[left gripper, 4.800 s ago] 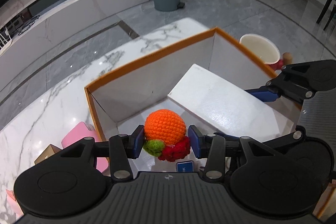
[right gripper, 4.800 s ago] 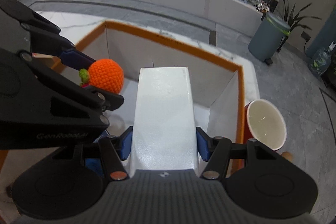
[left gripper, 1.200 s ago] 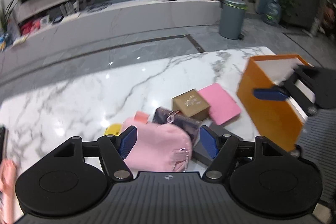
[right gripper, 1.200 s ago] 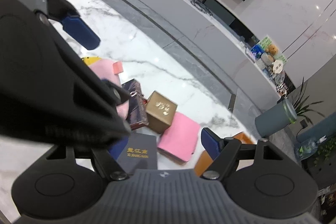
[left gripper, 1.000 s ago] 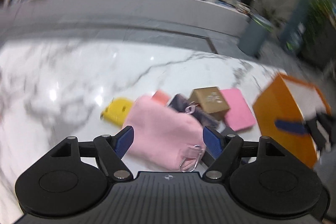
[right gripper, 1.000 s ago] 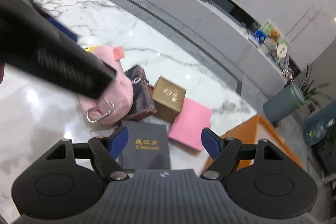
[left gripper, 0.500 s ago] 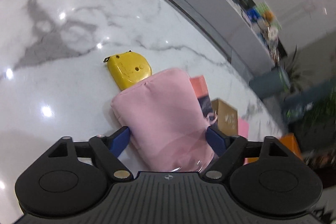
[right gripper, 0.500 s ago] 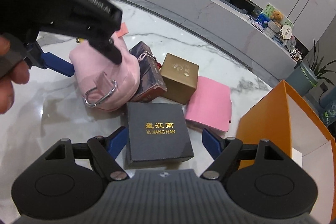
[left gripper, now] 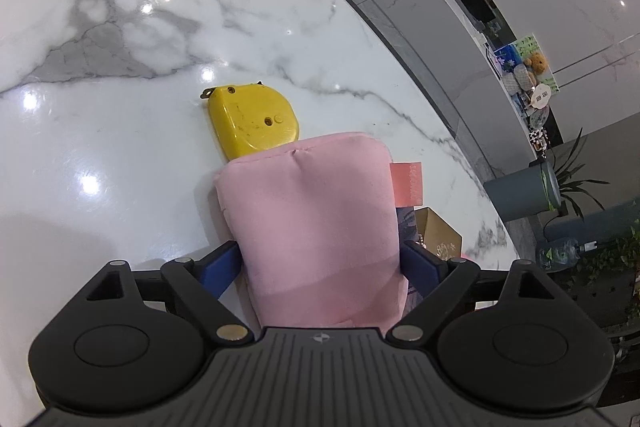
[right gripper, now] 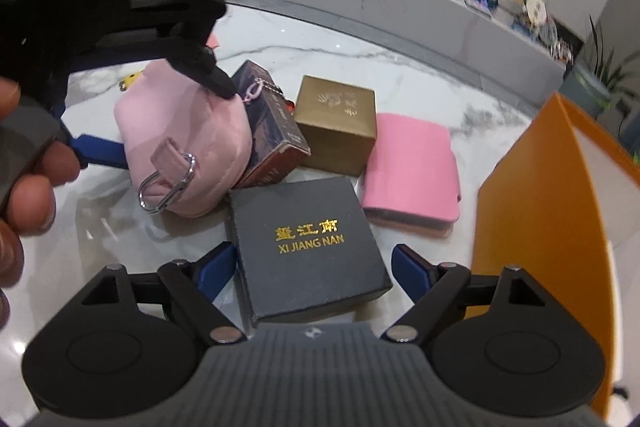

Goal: Organize objects
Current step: 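Grasp the pink bag with the left tool while the right tool grasps the black box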

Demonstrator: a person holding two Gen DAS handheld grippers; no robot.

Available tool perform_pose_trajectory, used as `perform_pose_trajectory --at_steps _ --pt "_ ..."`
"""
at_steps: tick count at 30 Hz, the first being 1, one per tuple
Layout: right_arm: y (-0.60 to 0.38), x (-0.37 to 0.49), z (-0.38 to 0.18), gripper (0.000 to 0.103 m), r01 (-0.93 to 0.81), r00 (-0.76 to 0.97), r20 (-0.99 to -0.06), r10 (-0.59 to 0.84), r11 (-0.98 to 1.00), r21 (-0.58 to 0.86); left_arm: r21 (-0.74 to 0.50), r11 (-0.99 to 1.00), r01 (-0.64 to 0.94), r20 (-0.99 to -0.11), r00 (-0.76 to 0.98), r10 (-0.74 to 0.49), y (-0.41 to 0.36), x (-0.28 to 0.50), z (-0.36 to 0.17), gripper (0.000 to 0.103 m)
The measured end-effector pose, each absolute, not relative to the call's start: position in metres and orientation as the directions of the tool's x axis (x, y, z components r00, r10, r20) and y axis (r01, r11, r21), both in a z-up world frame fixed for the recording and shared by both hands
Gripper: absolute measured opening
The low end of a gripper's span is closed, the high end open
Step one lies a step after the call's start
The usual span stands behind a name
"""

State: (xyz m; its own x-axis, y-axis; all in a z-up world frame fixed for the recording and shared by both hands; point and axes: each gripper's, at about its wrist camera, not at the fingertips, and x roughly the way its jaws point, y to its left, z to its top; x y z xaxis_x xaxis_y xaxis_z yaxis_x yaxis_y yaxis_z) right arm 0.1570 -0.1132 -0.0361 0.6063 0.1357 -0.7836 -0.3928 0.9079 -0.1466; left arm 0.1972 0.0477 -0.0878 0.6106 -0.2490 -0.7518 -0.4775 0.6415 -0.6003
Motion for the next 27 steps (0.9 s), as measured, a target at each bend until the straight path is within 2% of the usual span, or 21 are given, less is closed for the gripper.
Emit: perform_pose_trajectory --at_steps 4,6,11,22,27 --pt "-0.115 0.162 -0.041 0.087 -0.38 0.592 -0.793 0.145 0.918 -0.116 -0.593 0.677 -0.437 -0.747 0.613 -0.258 0.046 0.197 -0.087 0.102" --pt "-0.115 0.163 -0.043 0.088 -0.377 0.59 -0.794 0.148 0.92 -0.109 -0.583 0.704 -0.407 -0.746 0.612 -0.264 0.044 0.197 -0.085 0.095" --pt "-0.117 0.16 -0.044 0.086 -0.384 0.594 -0.789 0.157 0.917 -0.107 -0.521 0.782 -0.343 -0.772 0.581 -0.259 0.041 0.19 -0.079 0.083" --pt "-0.108 0.108 -0.044 0.086 -0.458 0.592 -0.779 0.207 0.882 -0.113 -0.14 0.989 -0.038 -0.89 0.442 -0.109 0.028 0.127 -0.062 0.08" --pt "-0.109 0.078 -0.048 0.083 -0.499 0.589 -0.775 0.23 0.858 -0.125 -0.033 0.998 0.059 -0.911 0.409 -0.054 0.019 0.105 -0.056 0.081"
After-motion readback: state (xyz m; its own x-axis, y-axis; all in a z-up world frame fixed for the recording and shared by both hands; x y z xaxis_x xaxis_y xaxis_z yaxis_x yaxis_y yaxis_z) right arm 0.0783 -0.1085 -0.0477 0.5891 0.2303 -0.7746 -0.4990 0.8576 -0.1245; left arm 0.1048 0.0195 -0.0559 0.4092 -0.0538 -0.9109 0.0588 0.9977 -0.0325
